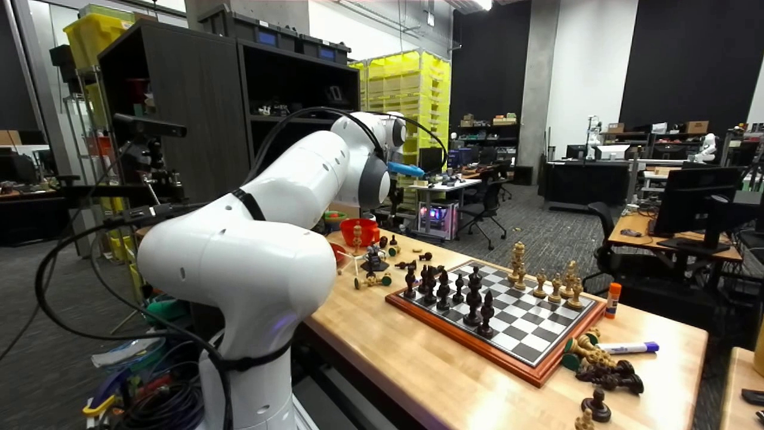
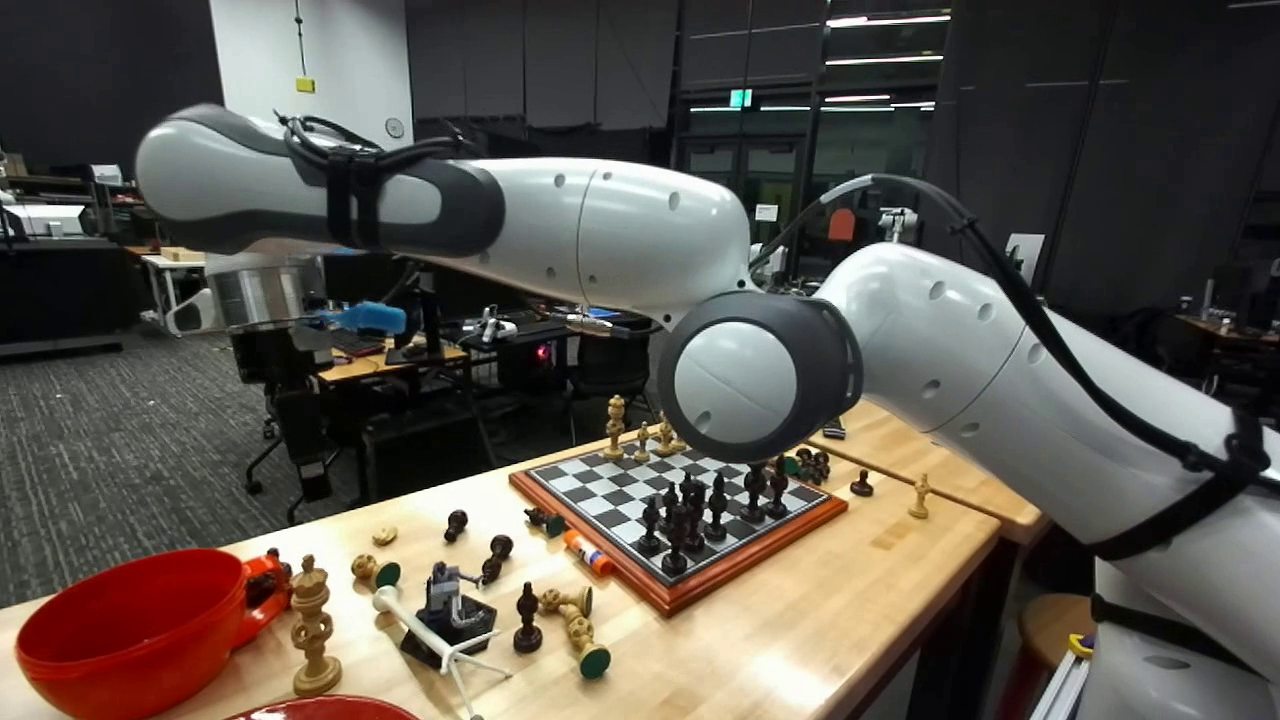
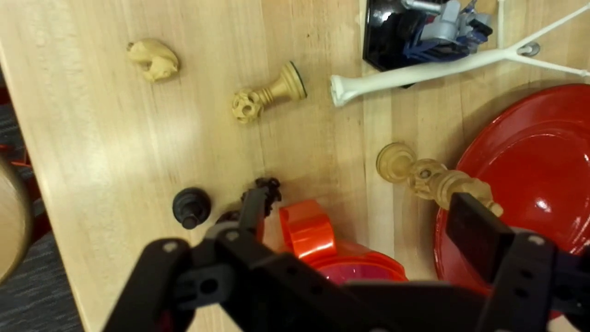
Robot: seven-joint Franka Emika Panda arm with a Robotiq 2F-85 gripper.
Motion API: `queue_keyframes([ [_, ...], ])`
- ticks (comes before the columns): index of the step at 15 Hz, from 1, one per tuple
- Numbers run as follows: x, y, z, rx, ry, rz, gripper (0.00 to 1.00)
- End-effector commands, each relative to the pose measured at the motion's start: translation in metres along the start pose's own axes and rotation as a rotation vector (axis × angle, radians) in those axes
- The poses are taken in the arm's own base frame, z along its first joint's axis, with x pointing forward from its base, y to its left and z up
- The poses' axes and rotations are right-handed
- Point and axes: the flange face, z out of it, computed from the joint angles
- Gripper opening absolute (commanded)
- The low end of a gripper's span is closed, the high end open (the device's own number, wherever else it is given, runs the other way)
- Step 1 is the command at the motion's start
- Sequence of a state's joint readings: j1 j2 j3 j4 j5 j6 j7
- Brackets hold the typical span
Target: Move a pawn on the table next to the glue stick to the left
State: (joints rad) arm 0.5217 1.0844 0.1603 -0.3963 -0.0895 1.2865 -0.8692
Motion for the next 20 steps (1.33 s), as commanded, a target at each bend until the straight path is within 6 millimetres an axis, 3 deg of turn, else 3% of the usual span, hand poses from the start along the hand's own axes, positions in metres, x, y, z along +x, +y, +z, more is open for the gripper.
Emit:
queue_keyframes([
  [1, -0.002, -0.011, -0.011, -0.045, -0.096, 0.072, 1.00],
  [5, 0.001, -0.018, -0.019, -0.097, -0.144, 0.140, 1.00],
  [9, 0.032, -0.035, -0.030, -0.177, -0.040, 0.276, 1.00],
  [13, 0.046, -0.043, -0.044, -0.262, 0.003, 0.477, 1.00],
  [16, 0.031, -0.040, -0.048, -0.253, -0.025, 0.629, 1.00],
  [20, -0.025, -0.010, -0.054, -0.207, -0.086, 0.743, 1.00],
])
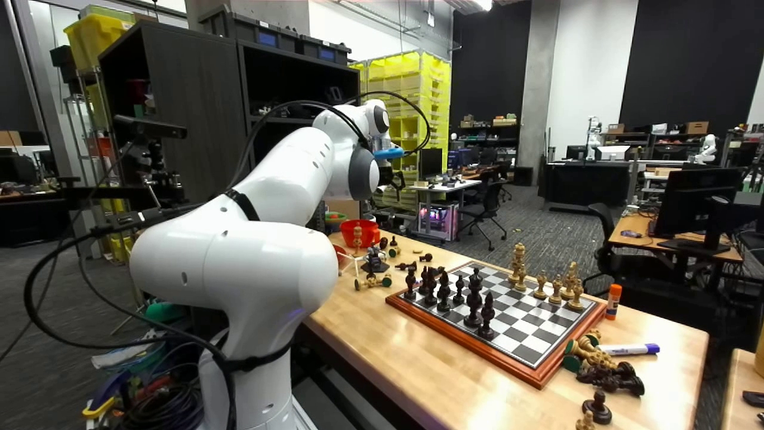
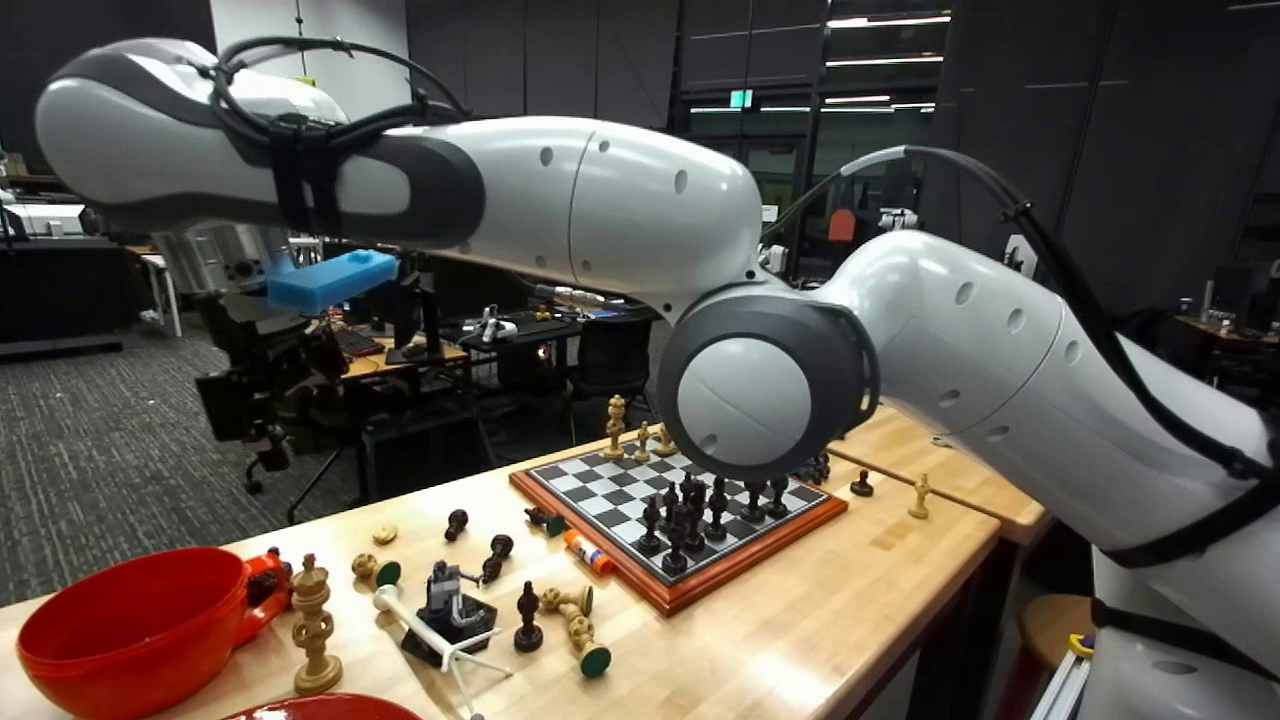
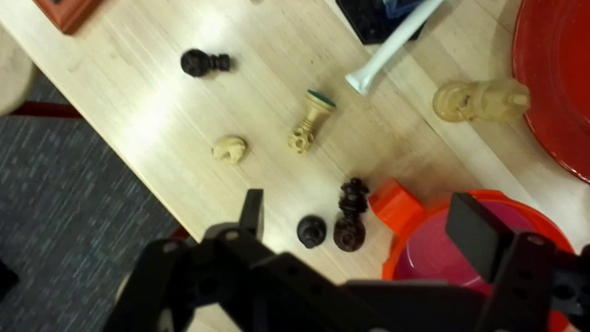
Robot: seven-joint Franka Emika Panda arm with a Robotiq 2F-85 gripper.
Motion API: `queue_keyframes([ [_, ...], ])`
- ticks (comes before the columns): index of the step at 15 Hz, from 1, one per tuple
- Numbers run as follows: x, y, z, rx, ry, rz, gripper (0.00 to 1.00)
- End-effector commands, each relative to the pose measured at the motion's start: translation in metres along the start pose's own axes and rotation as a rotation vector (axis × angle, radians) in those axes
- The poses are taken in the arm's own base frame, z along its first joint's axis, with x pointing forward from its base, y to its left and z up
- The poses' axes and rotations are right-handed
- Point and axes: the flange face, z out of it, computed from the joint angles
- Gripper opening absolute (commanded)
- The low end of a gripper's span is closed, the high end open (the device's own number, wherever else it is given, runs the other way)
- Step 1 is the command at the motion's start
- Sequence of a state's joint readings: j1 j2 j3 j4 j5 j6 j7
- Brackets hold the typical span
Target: Move a pawn on the table next to the glue stick to the left
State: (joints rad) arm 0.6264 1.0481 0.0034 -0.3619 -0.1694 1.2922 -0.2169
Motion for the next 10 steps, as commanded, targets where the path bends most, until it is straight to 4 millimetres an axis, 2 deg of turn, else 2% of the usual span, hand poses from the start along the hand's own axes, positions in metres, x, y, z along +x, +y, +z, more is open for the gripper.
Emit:
queue_keyframes([
  [1, -0.027, 0.056, -0.002, 0.021, -0.062, 0.078, 1.00],
  [4, -0.038, 0.109, 0.015, 0.050, -0.045, 0.108, 1.00],
  [6, -0.040, 0.136, 0.030, 0.065, -0.020, 0.104, 1.00],
  [10, -0.040, 0.170, 0.067, 0.117, 0.013, 0.081, 1.00],
])
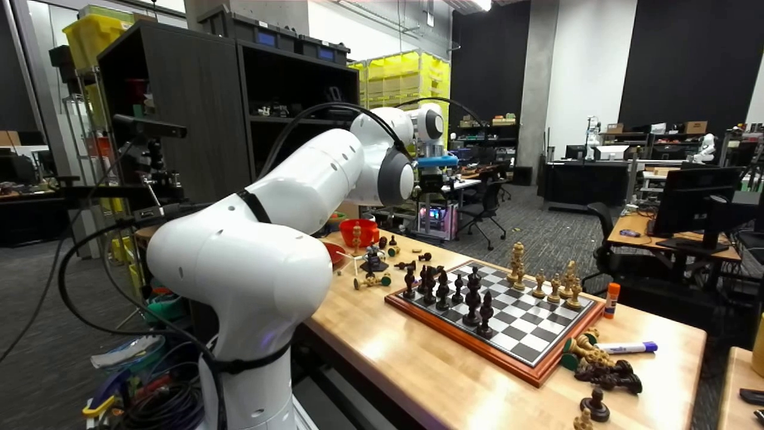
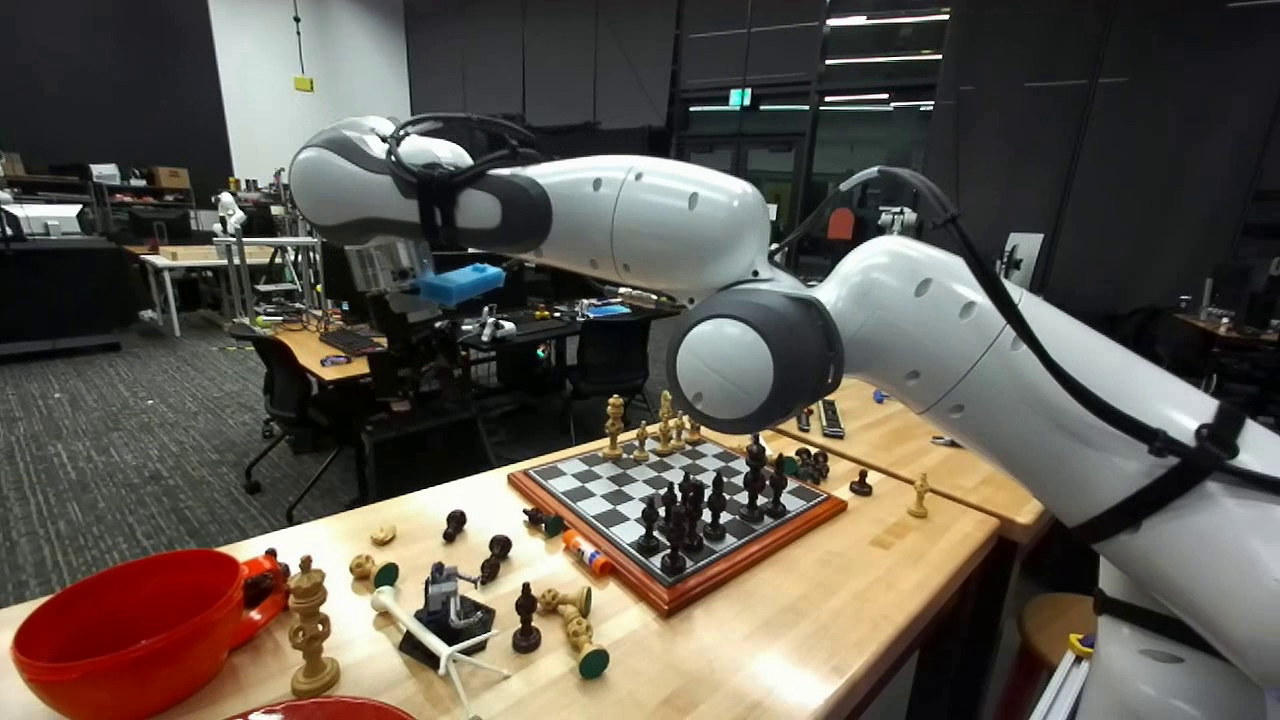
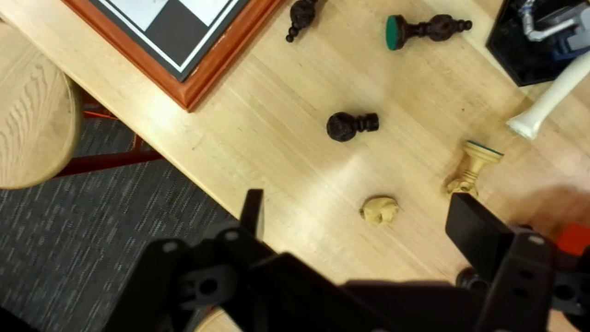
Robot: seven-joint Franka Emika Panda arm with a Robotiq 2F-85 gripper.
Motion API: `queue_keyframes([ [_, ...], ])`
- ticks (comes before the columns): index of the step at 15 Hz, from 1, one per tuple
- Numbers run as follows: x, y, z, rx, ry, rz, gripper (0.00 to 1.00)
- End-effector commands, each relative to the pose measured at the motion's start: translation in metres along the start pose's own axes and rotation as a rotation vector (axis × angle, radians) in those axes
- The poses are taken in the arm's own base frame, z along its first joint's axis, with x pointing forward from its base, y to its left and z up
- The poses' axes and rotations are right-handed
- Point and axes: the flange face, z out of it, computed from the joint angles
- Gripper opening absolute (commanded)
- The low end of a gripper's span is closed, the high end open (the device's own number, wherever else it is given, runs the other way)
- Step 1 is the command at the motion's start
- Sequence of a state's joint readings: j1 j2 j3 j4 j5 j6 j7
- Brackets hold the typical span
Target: Move a pawn on the table next to the glue stick to the left
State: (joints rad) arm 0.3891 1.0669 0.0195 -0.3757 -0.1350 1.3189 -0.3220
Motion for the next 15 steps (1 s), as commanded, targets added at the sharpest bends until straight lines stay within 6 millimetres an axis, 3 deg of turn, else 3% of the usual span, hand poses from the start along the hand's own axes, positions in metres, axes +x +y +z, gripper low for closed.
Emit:
queue_keyframes([
  [1, 0.007, 0.017, 0.028, 0.046, 0.027, -0.022, 1.00],
  [6, 0.014, 0.026, 0.067, 0.068, 0.004, -0.001, 1.00],
  [15, 0.027, 0.020, 0.096, 0.113, 0.027, 0.001, 1.00],
])
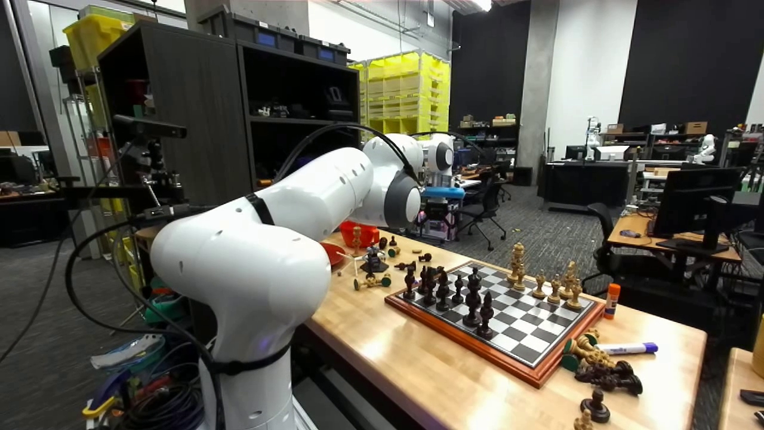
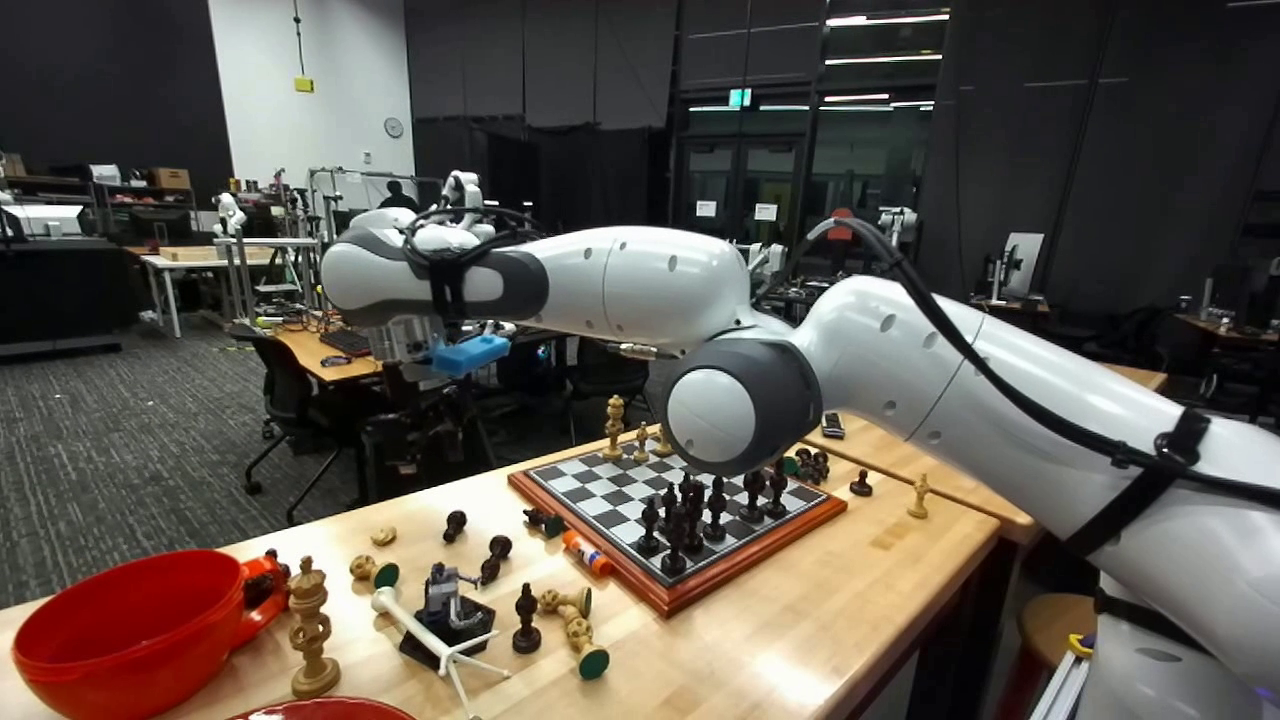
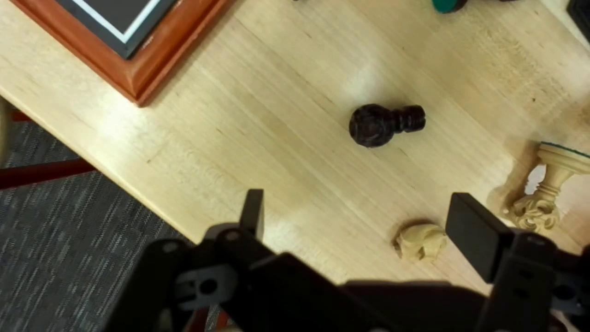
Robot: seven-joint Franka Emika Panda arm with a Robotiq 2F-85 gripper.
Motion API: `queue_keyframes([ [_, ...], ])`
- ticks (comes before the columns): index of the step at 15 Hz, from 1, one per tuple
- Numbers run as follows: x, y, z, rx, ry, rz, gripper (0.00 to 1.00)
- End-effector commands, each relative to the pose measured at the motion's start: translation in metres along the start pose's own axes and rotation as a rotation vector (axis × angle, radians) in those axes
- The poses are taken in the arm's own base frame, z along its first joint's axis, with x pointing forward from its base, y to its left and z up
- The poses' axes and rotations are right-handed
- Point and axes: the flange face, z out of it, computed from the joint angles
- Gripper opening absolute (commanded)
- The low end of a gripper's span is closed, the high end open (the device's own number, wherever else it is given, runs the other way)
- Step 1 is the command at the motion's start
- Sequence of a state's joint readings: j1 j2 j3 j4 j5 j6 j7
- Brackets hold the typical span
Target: Move a pawn on the table next to the glue stick to the left
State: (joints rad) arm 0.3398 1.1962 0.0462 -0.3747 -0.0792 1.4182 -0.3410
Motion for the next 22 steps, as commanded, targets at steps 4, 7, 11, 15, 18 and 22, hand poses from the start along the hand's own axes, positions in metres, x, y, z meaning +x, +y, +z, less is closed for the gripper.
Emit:
queue_keyframes([
  [4, 0.006, 0.001, 0.020, 0.059, 0.023, 0.018, 1.00],
  [7, 0.007, 0.000, 0.028, 0.097, 0.018, 0.032, 1.00],
  [11, 0.007, -0.006, 0.028, 0.156, 0.026, 0.031, 1.00],
  [15, 0.005, -0.016, 0.025, 0.228, 0.006, 0.046, 1.00],
  [18, 0.001, -0.022, 0.031, 0.266, -0.046, 0.043, 1.00],
  [22, -0.013, -0.027, 0.036, 0.274, -0.163, 0.030, 1.00],
])
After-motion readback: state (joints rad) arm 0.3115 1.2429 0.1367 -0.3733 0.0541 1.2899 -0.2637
